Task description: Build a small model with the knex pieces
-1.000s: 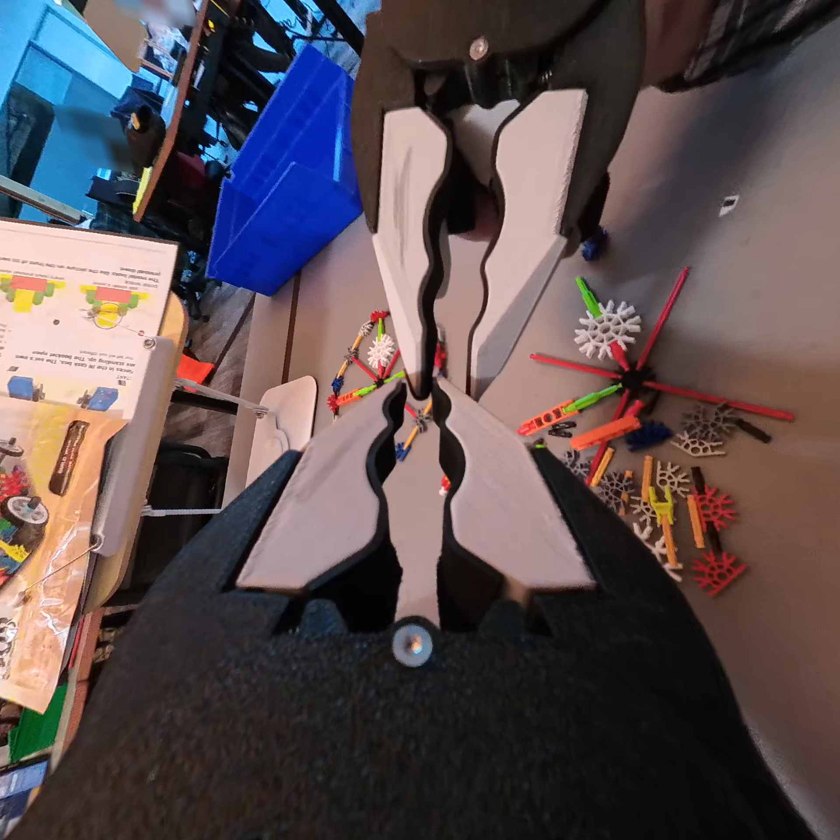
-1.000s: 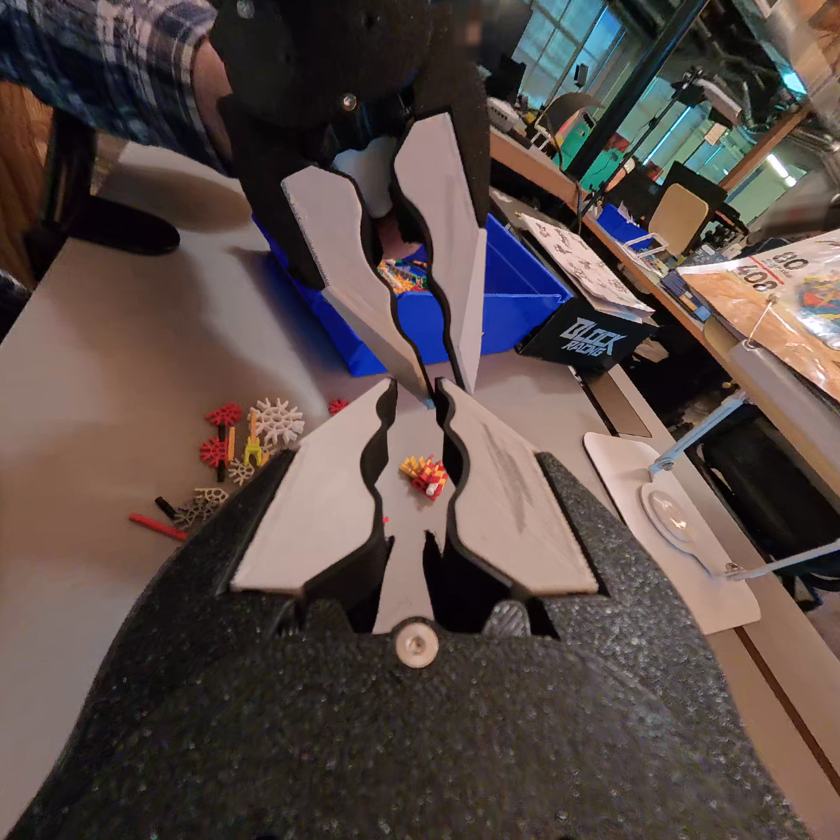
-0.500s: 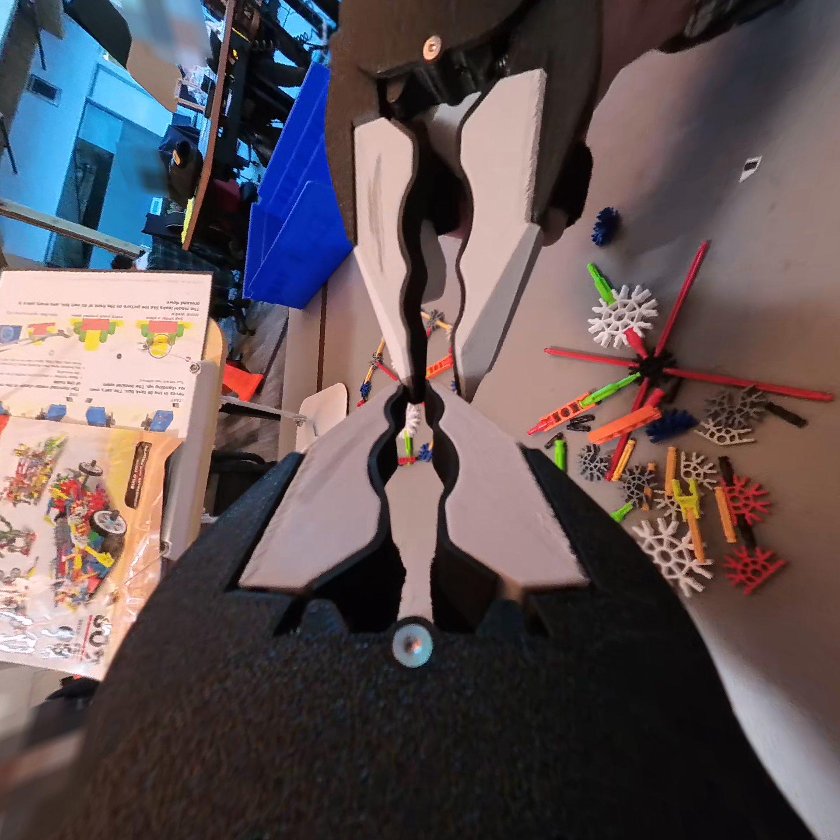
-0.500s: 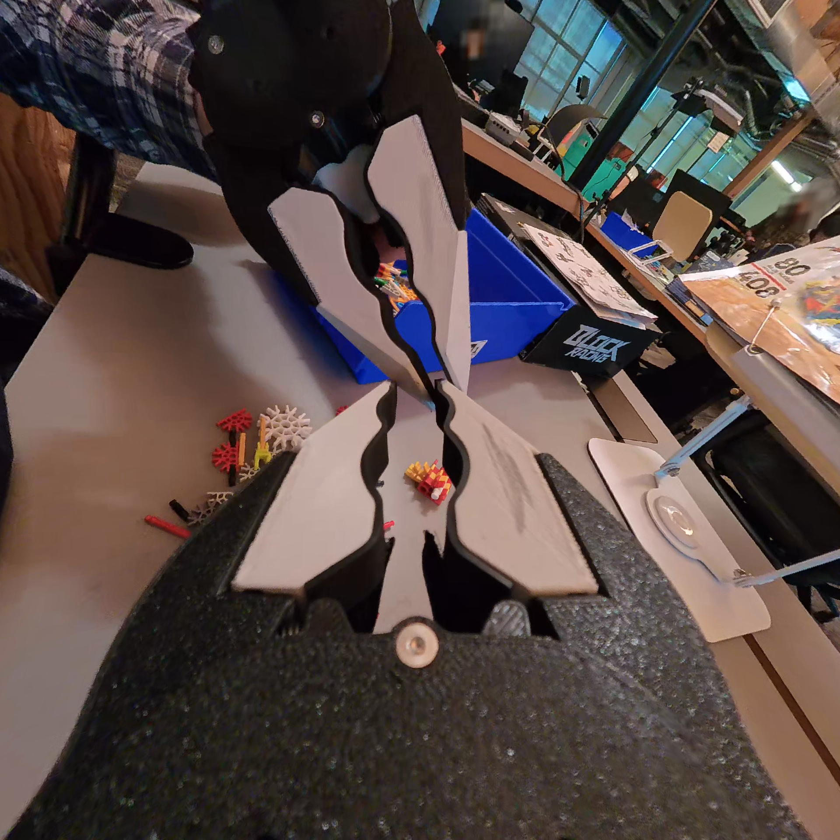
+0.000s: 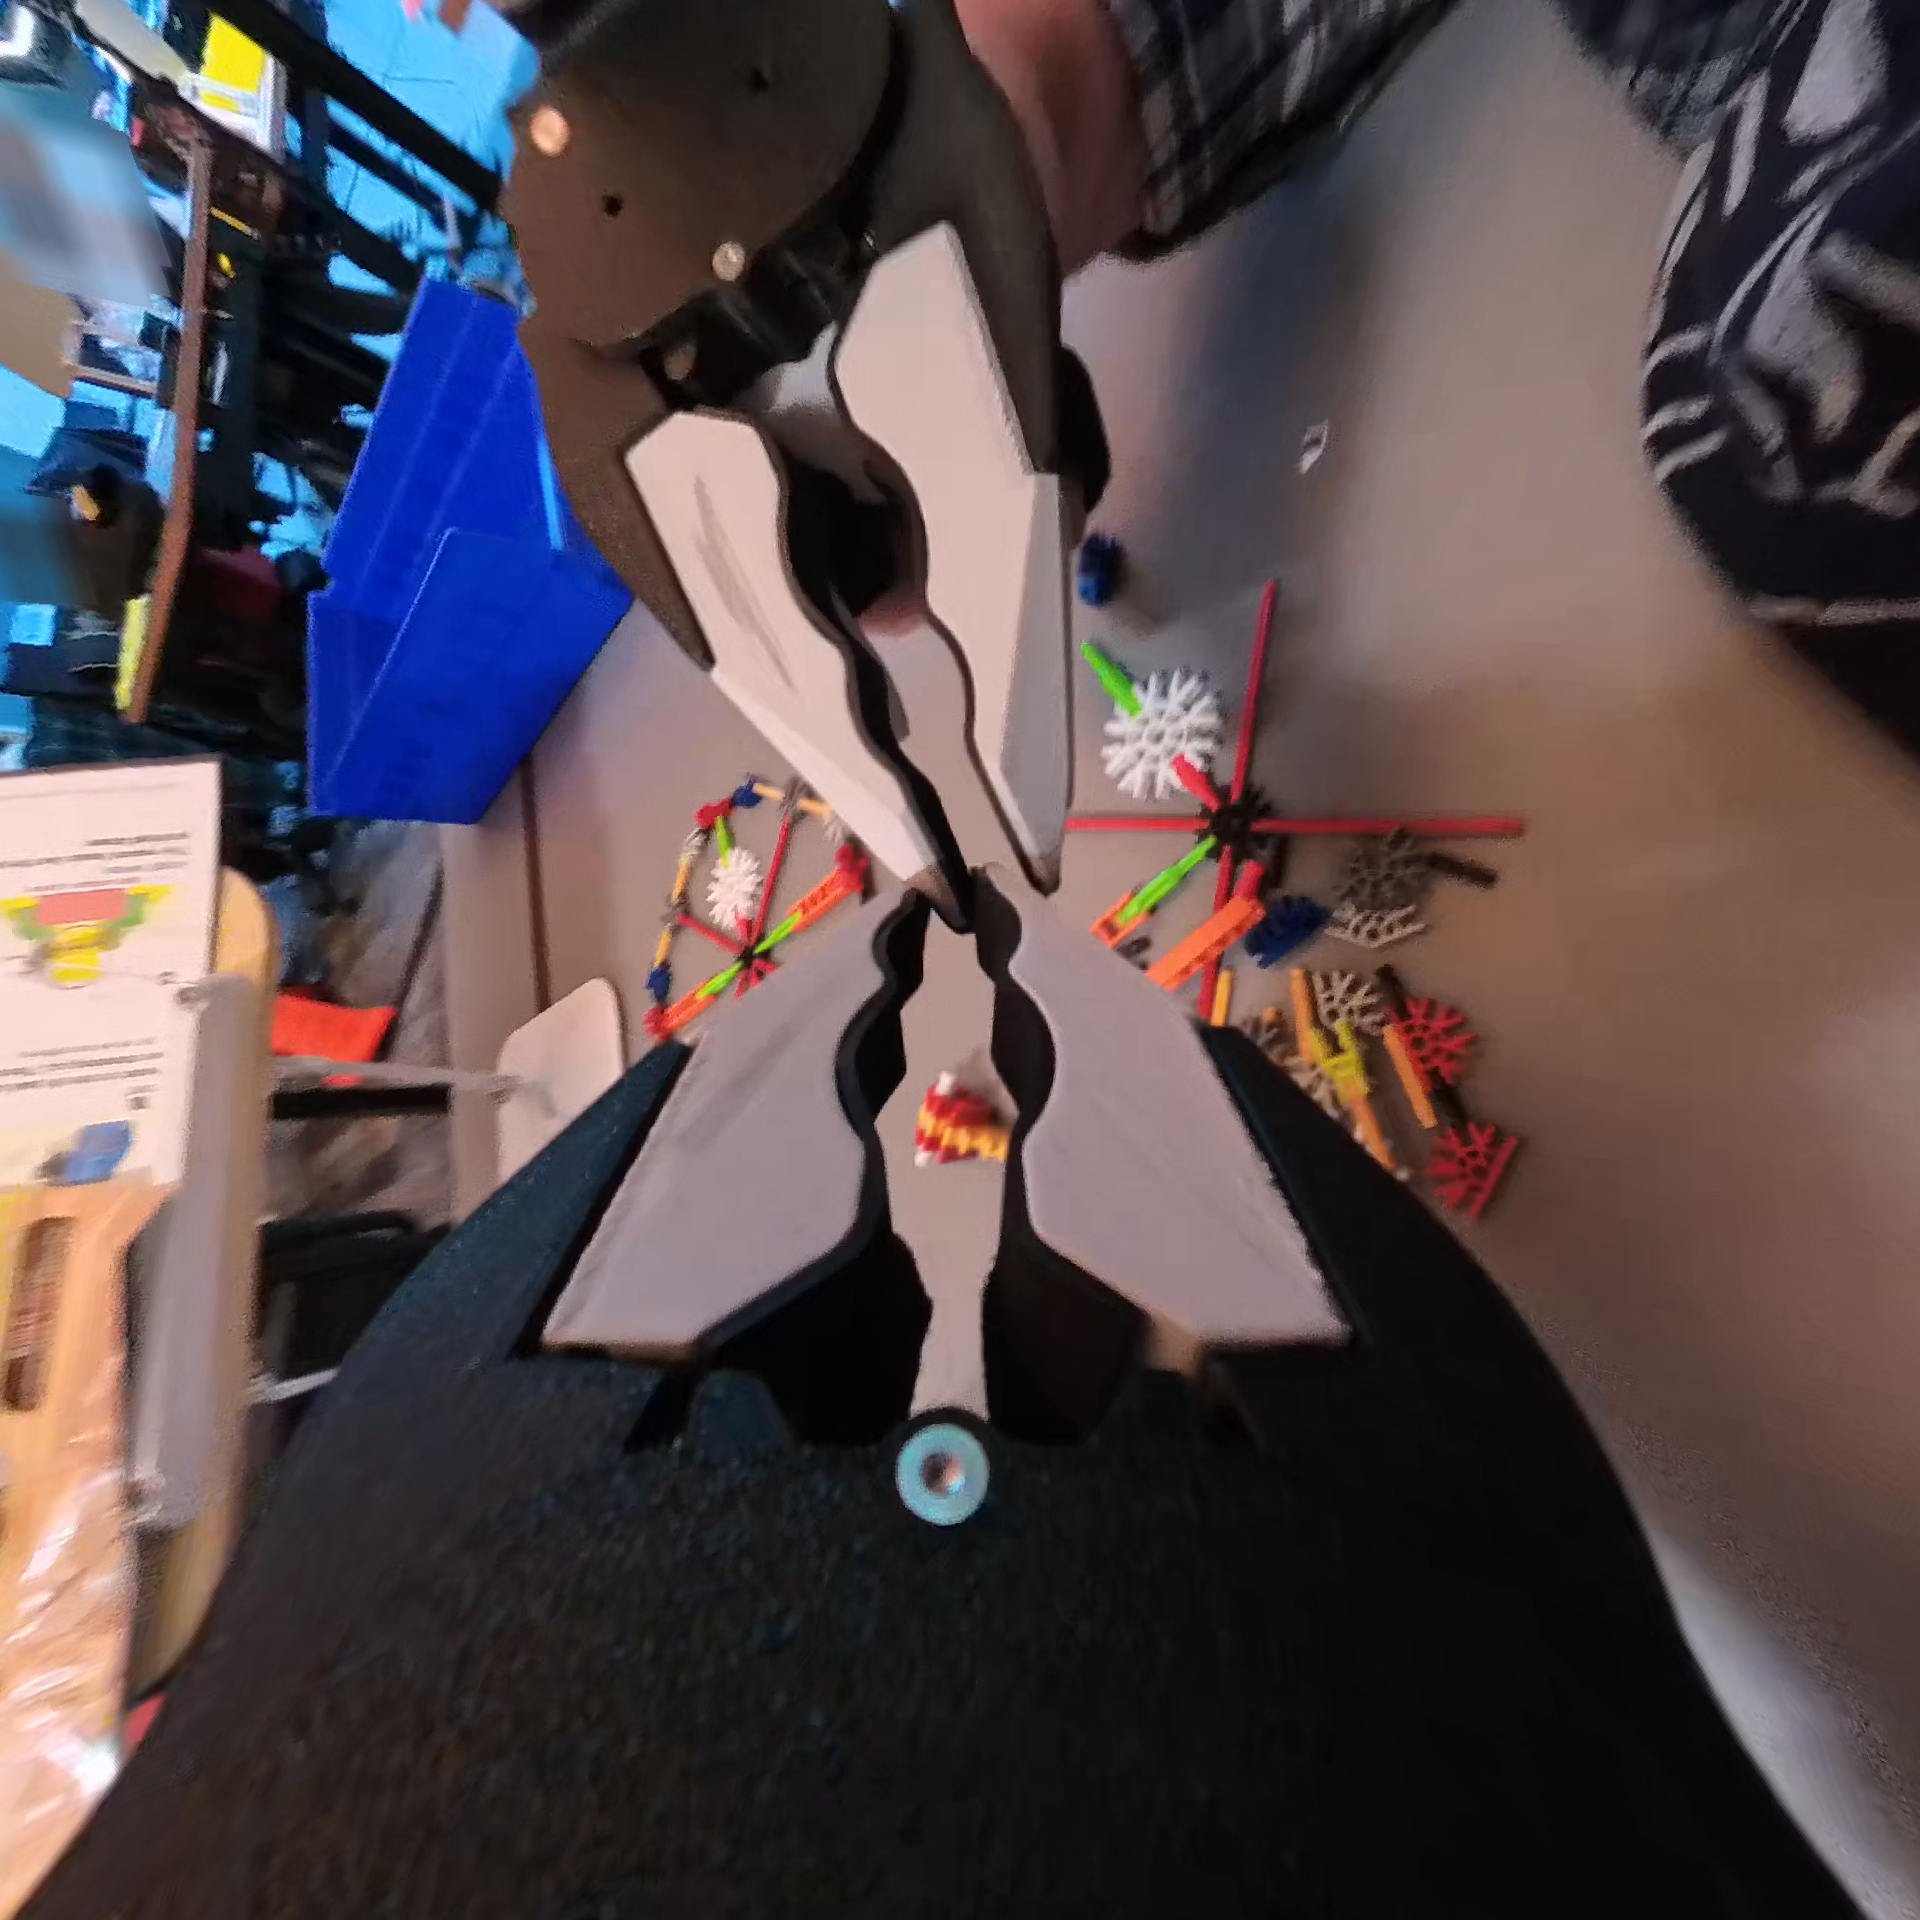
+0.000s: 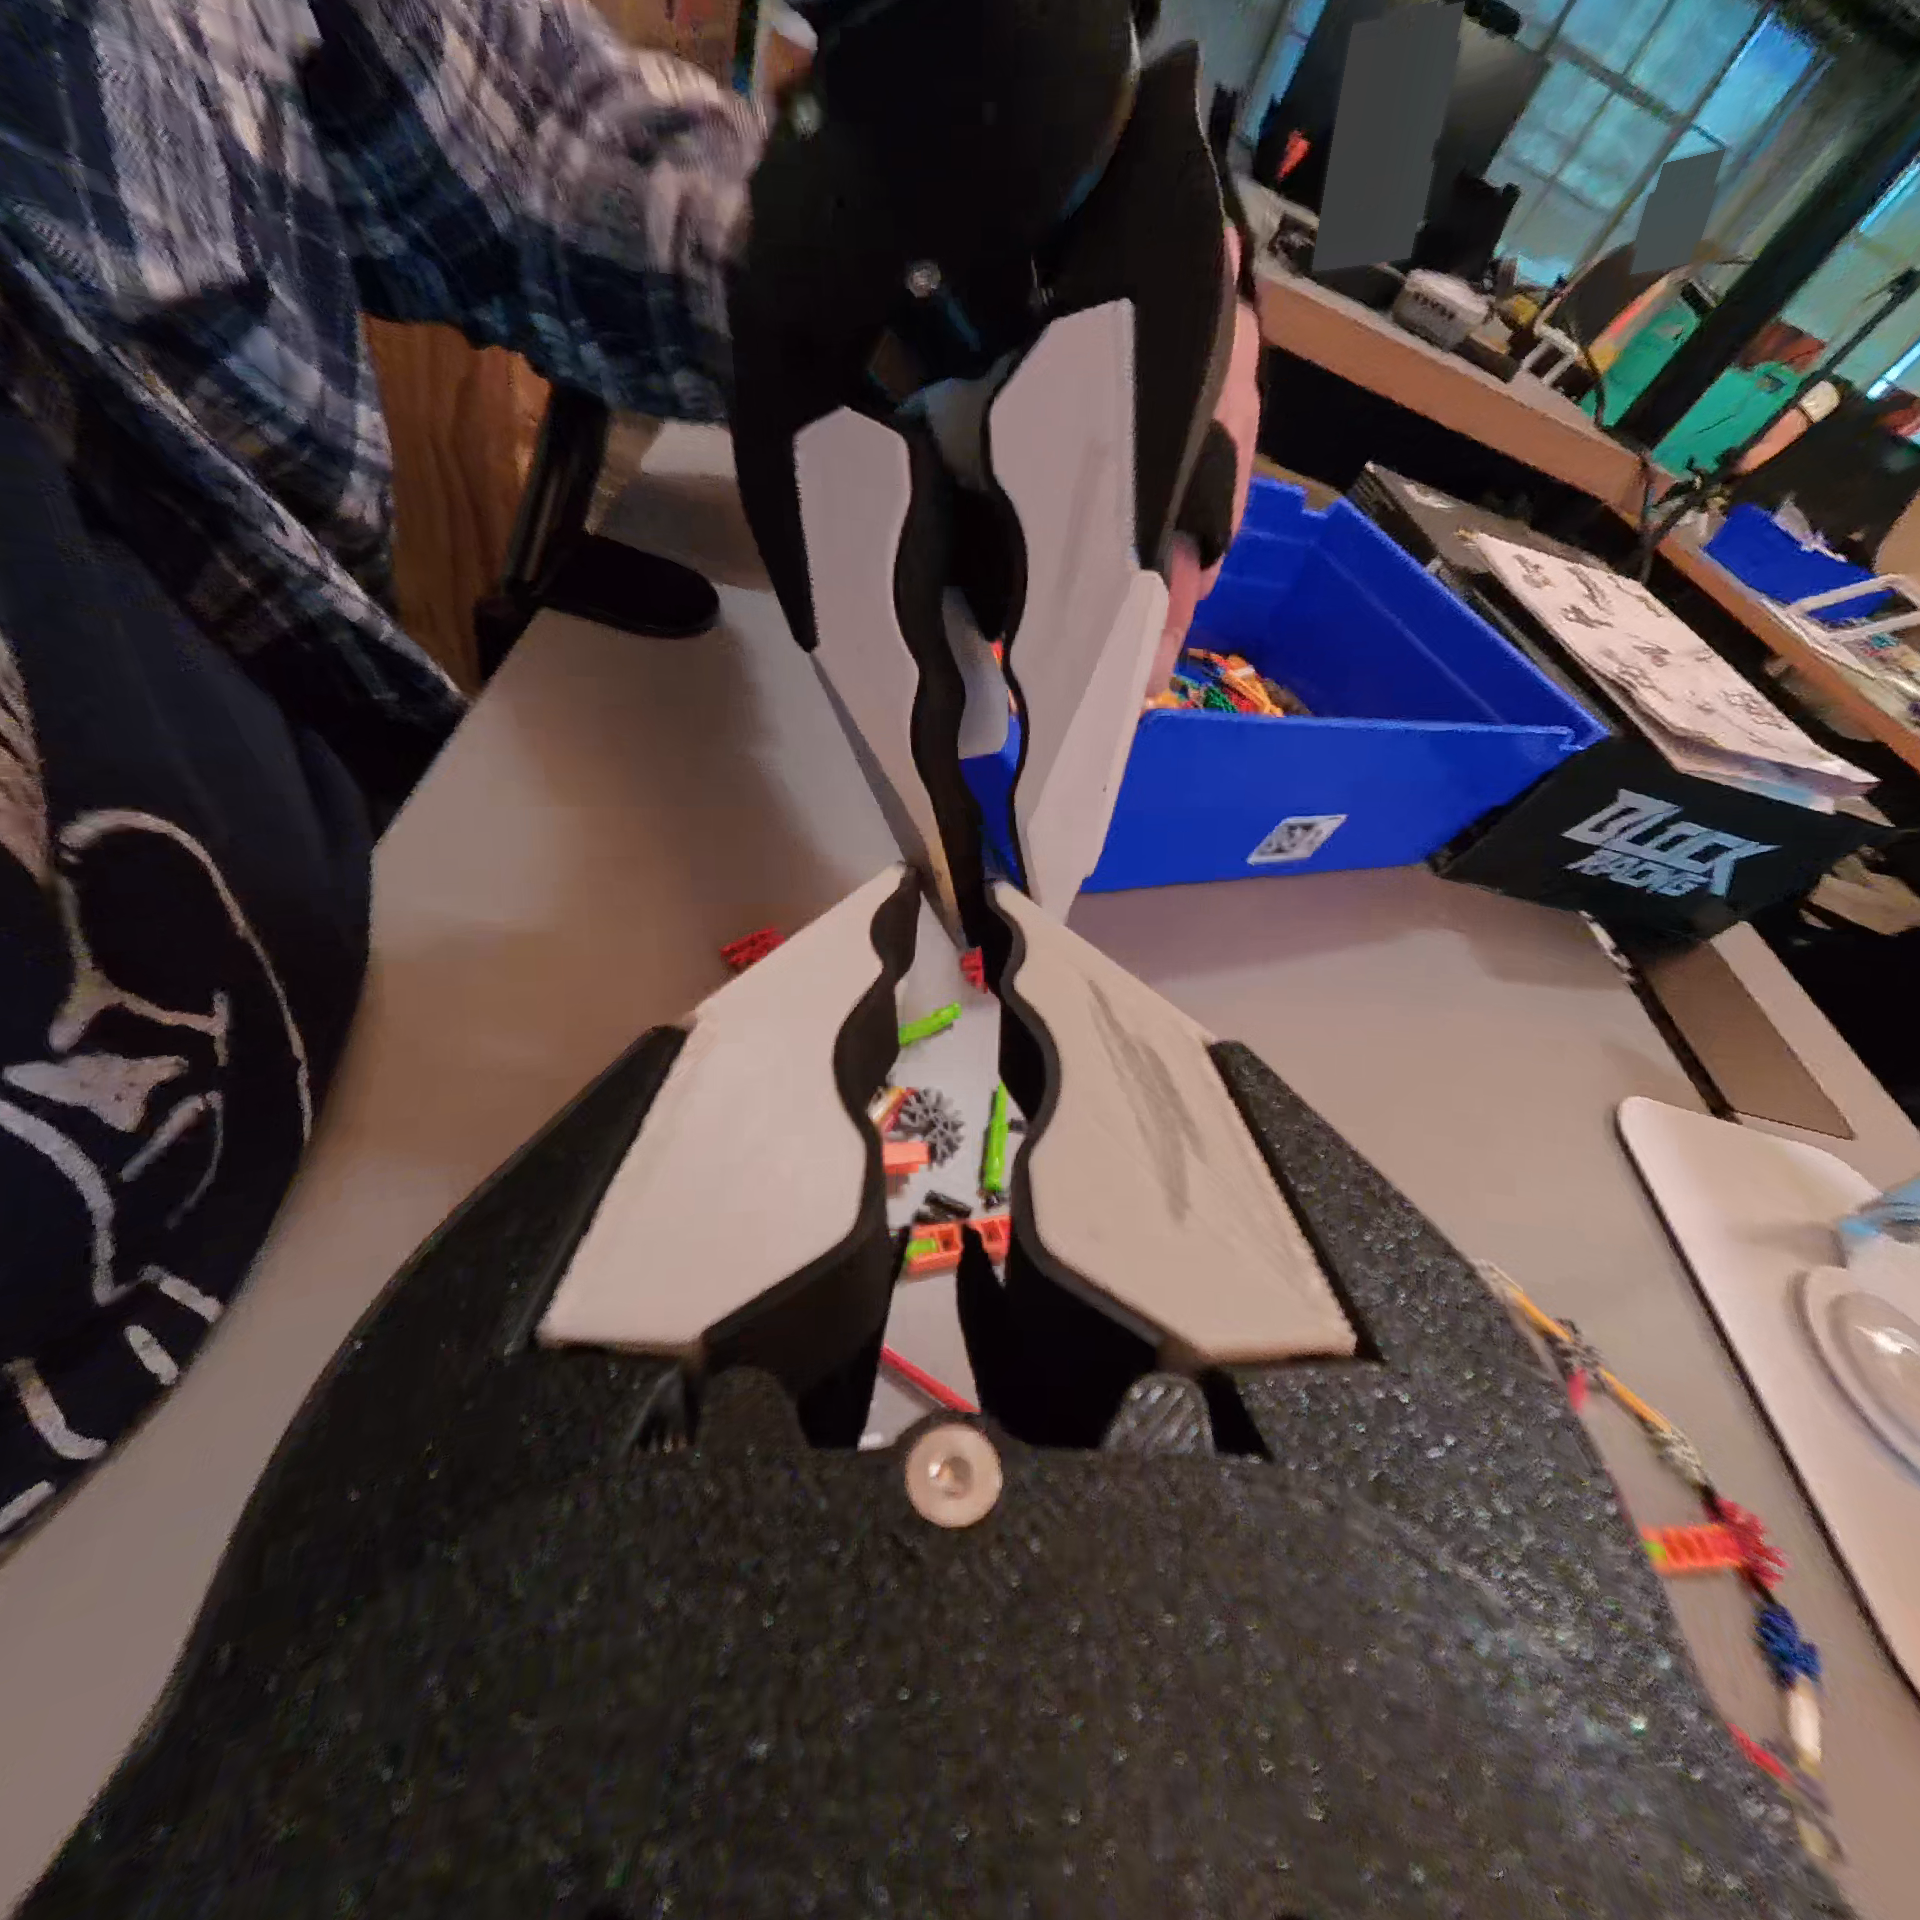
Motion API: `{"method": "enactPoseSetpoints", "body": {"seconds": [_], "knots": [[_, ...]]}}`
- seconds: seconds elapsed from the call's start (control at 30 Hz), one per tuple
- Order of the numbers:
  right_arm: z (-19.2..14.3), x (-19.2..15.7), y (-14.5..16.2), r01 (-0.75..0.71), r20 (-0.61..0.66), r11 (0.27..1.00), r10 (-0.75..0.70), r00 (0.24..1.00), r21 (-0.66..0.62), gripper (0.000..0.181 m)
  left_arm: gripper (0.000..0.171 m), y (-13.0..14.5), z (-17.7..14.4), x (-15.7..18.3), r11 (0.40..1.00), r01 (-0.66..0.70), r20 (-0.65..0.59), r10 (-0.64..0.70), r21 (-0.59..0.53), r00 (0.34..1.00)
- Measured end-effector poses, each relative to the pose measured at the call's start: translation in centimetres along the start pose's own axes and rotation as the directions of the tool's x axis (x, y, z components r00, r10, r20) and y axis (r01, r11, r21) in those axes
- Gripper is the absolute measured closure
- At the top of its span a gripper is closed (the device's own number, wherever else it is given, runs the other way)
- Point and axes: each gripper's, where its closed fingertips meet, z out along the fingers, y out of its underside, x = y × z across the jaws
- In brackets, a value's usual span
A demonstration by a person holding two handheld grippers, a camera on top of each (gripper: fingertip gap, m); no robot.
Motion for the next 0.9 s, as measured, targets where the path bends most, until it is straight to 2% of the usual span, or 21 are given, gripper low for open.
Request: {"method": "enactPoseSetpoints", "body": {"seconds": [0.1, 0.17, 0.3, 0.63, 0.7, 0.83, 0.9], "knots": [[-1.0, 0.5, -2.0, -0.064, 0.01, 0.989, 0.063, 0.998, 0.135, 0.173, 0.166, -1.6, -1.1, -1.4, 0.979, 0.13, -0.008, -0.131, 0.155, 0.991], [-1.7, 1.3, -2.8, -0.093, -0.012, 0.976, 0.097, 0.995, 0.196, 0.172, 0.165, -2.0, -1.4, -2.6, 0.962, 0.19, 0.023, -0.198, 0.198, 0.98], [-2.4, 2.2, -3.4, -0.122, -0.038, 0.958, 0.137, 0.99, 0.26, 0.172, 0.164, -2.3, -1.6, -3.6, 0.905, 0.313, 0.003, -0.328, 0.287, 0.945], [-3.9, 2.5, -4.4, -0.114, -0.057, 0.939, 0.14, 0.988, 0.325, 0.178, 0.169, -3.8, -2.1, -4.1, 0.835, 0.388, -0.021, -0.413, 0.39, 0.91], [-4.2, 2.0, -4.8, -0.108, -0.034, 0.937, 0.126, 0.991, 0.333, 0.178, 0.169, -4.4, -2.3, -3.8, 0.837, 0.372, -0.024, -0.396, 0.401, 0.918], [-4.1, 1.0, -4.5, -0.07, -0.019, 0.955, 0.079, 0.997, 0.289, 0.178, 0.17, -4.5, -2.0, -2.8, 0.883, 0.297, 0.004, -0.32, 0.363, 0.947], [-4.2, 0.5, -4.5, -0.07, 0.002, 0.953, 0.072, 0.997, 0.293, 0.179, 0.17, -4.9, -2.0, -2.5, 0.876, 0.305, -0.018, -0.322, 0.374, 0.947]]}}
